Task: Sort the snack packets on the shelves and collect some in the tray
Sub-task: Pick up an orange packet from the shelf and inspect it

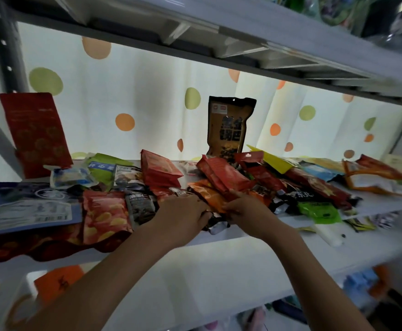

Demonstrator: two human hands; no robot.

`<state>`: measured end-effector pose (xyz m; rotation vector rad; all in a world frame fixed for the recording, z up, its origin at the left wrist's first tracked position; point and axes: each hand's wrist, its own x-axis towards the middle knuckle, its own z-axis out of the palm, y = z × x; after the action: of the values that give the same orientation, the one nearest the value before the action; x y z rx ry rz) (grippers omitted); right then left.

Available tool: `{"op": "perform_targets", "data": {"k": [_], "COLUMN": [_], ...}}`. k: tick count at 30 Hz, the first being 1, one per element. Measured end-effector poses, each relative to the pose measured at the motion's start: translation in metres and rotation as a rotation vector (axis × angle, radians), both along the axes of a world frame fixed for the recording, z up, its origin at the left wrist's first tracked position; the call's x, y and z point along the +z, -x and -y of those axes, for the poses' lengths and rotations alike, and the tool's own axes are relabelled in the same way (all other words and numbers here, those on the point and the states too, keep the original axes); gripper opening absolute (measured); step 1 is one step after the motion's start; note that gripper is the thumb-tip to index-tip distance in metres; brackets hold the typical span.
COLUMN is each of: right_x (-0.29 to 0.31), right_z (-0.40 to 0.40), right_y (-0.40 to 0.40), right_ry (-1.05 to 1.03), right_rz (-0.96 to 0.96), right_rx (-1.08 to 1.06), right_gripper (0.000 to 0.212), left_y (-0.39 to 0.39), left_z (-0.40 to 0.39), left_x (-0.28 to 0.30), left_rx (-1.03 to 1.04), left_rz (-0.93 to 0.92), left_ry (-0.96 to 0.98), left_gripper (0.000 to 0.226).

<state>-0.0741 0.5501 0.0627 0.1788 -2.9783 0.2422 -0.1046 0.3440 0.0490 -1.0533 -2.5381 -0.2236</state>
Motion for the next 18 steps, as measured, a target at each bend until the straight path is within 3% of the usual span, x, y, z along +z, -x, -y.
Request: {"op": "perform_targets", "data": {"k": [9,14,18], "right_x": [-0.016,0.004,0.027], "right_z": [0.027,0.052,0.059], "right_y": [0.013,0.0,-0.017], "right_ry": [0.456,1.04,1.481], "right_rz": [-0.544,-0.642,-0.654], "right_rx": [-0.053,-0.216,-0.24], "right_gripper": [0.023,0.023,0.017], "left_y": [0.001,-0.002,-0.005], "left_z": [0.002,0.005,0.004], "left_x": [-0.01,-0.015,-0.016], "left_rx": [0.008,-0.001,-0.016], "left_rz": [-0.042,-0.016,0.037], "left_ry": [-0.057,-0.093,-0.152], "left_gripper": [0.036,0.064,0.059]}}
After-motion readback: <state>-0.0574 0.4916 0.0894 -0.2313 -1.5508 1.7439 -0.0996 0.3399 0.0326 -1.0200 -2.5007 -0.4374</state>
